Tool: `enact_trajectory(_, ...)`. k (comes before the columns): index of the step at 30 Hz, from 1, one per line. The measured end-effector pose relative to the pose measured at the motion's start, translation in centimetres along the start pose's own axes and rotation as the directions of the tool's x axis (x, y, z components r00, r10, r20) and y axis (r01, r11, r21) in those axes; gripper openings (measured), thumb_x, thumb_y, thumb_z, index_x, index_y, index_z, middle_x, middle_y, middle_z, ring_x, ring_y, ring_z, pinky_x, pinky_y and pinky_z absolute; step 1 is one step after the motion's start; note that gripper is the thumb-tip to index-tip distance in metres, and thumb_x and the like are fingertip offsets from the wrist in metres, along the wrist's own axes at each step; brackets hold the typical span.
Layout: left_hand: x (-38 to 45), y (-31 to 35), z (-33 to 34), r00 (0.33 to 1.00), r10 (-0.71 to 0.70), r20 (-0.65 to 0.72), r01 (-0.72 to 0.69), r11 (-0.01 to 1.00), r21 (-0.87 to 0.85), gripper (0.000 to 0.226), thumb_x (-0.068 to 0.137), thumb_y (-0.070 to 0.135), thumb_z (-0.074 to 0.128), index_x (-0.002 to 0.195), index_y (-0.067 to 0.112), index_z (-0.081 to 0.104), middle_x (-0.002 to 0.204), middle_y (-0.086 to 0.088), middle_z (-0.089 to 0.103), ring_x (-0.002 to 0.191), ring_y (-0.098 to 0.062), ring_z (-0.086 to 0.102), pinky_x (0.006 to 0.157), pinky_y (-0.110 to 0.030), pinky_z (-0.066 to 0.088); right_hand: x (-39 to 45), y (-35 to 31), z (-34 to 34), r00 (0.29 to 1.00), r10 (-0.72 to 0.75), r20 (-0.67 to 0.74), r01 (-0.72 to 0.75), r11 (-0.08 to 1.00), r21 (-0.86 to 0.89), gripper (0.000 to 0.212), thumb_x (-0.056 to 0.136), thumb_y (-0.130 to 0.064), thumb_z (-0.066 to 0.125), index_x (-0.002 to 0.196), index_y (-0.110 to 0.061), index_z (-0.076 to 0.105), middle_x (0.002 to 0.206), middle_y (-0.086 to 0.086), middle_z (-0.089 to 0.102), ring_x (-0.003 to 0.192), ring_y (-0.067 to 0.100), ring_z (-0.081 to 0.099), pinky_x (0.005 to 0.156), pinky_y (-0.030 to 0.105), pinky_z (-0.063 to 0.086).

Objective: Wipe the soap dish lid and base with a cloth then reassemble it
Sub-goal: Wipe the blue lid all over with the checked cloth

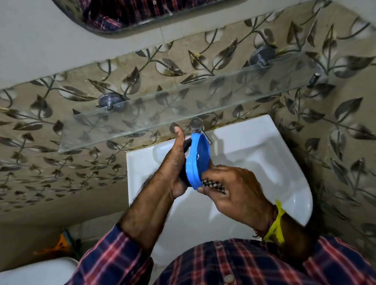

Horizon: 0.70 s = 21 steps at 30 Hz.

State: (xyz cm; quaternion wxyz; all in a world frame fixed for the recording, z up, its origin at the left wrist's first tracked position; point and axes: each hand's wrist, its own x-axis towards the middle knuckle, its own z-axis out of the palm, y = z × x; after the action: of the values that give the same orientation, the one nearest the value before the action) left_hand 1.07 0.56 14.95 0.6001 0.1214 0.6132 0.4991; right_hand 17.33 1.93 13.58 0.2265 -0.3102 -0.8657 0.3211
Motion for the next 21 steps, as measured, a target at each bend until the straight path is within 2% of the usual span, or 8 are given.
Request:
enact_trajectory(3, -0.9, -2.3, -0.3, 0.966, 0.259, 0.003, -0.245, 0.912, 0.33, 0.066, 0.084, 0.089, 0.016, 0.134, 0.06, 0.047, 0.138, 0.0, 0.063, 0.116, -0.022, 0.068, 0.096, -0.045, 0.055, 0.8, 0.4, -1.4, 0.972, 0.21, 0.103, -0.234, 0.892, 0.386, 0.012, 0.083, -0.024, 0.079, 0.09, -0.015, 0.075, 0.079, 0.001, 0.074, 0.077, 0.014, 0.07, 0.074, 0.04, 0.058)
enact_trajectory(6, -1.0, -5.6, -1.5, 0.642, 0.706, 0.3, -0.724, 0.429, 0.54, 0.074, 0.097, 0.073, 0.022, 0.159, 0.034, 0.019, 0.167, 0.006, 0.024, 0.153, -0.021, 0.027, 0.121, -0.046, 0.028, 1.8, 0.4, -3.4, 0.935, 0.288, 0.206, -0.353, 0.709, 0.611, 0.012, 0.082, -0.005, 0.078, 0.091, 0.0, 0.074, 0.088, 0.028, 0.071, 0.075, 0.022, 0.065, 0.075, 0.039, 0.053)
enact_trajectory(7, -0.6, -6.3, -1.8, 0.536, 0.738, 0.411, -0.79, 0.265, 0.553, 0.076, 0.1, 0.067, 0.026, 0.161, 0.024, 0.014, 0.17, 0.001, 0.017, 0.156, -0.026, 0.019, 0.123, -0.048, 0.023, 2.0, 0.5, -3.9, 0.92, 0.303, 0.249, -0.39, 0.648, 0.654, 0.015, 0.082, -0.003, 0.078, 0.095, 0.003, 0.073, 0.094, 0.034, 0.069, 0.078, 0.027, 0.064, 0.078, 0.04, 0.051)
enact_trajectory(9, 0.2, -6.6, -1.9, 0.426, 0.76, 0.491, -0.843, 0.135, 0.521, 0.075, 0.102, 0.061, 0.029, 0.162, 0.019, 0.01, 0.17, -0.008, 0.013, 0.156, -0.035, 0.013, 0.124, -0.053, 0.019, 2.3, 0.3, -4.4, 0.889, 0.297, 0.347, -0.456, 0.537, 0.71, 0.023, 0.082, -0.001, 0.075, 0.103, 0.007, 0.07, 0.104, 0.039, 0.066, 0.086, 0.033, 0.064, 0.086, 0.044, 0.051)
enact_trajectory(12, 1.2, -5.9, -1.3, 0.363, 0.825, 0.432, -0.863, 0.123, 0.489, 0.072, 0.103, 0.059, 0.024, 0.159, 0.014, 0.019, 0.165, -0.013, 0.025, 0.152, -0.038, 0.024, 0.121, -0.052, 0.024, 2.9, -0.3, -4.5, 0.868, 0.273, 0.415, -0.496, 0.436, 0.751, 0.028, 0.082, 0.001, 0.073, 0.109, 0.009, 0.067, 0.111, 0.036, 0.067, 0.094, 0.036, 0.066, 0.095, 0.045, 0.053)
enact_trajectory(14, 1.6, -6.1, -1.2, 0.367, 0.845, 0.389, -0.866, 0.159, 0.473, 0.069, 0.102, 0.062, 0.022, 0.156, 0.02, 0.026, 0.158, -0.007, 0.035, 0.144, -0.036, 0.036, 0.117, -0.049, 0.031, 3.0, -0.5, -4.3, 0.866, 0.274, 0.419, -0.497, 0.364, 0.788, 0.03, 0.08, -0.002, 0.073, 0.107, 0.008, 0.068, 0.103, 0.029, 0.07, 0.089, 0.031, 0.068, 0.087, 0.037, 0.057)
enact_trajectory(17, 1.7, -6.2, -1.0, 0.455, 0.834, 0.312, -0.852, 0.305, 0.426, 0.065, 0.1, 0.067, 0.024, 0.151, 0.029, 0.034, 0.143, -0.012, 0.045, 0.128, -0.042, 0.049, 0.102, -0.063, 0.04, 2.9, -0.5, -3.7, 0.862, 0.296, 0.411, -0.496, 0.325, 0.805, 0.022, 0.083, -0.004, 0.072, 0.104, 0.003, 0.071, 0.092, 0.017, 0.072, 0.08, 0.022, 0.069, 0.072, 0.026, 0.059)
enact_trajectory(21, 1.2, -6.1, -0.8, 0.563, 0.801, 0.205, -0.797, 0.461, 0.39, 0.065, 0.101, 0.065, 0.025, 0.147, 0.023, 0.042, 0.139, -0.015, 0.05, 0.125, -0.044, 0.052, 0.1, -0.068, 0.04, 2.0, -0.5, -2.7, 0.844, 0.345, 0.41, -0.514, 0.308, 0.8, 0.029, 0.079, -0.011, 0.076, 0.105, 0.0, 0.071, 0.093, 0.015, 0.073, 0.078, 0.019, 0.07, 0.071, 0.027, 0.06)
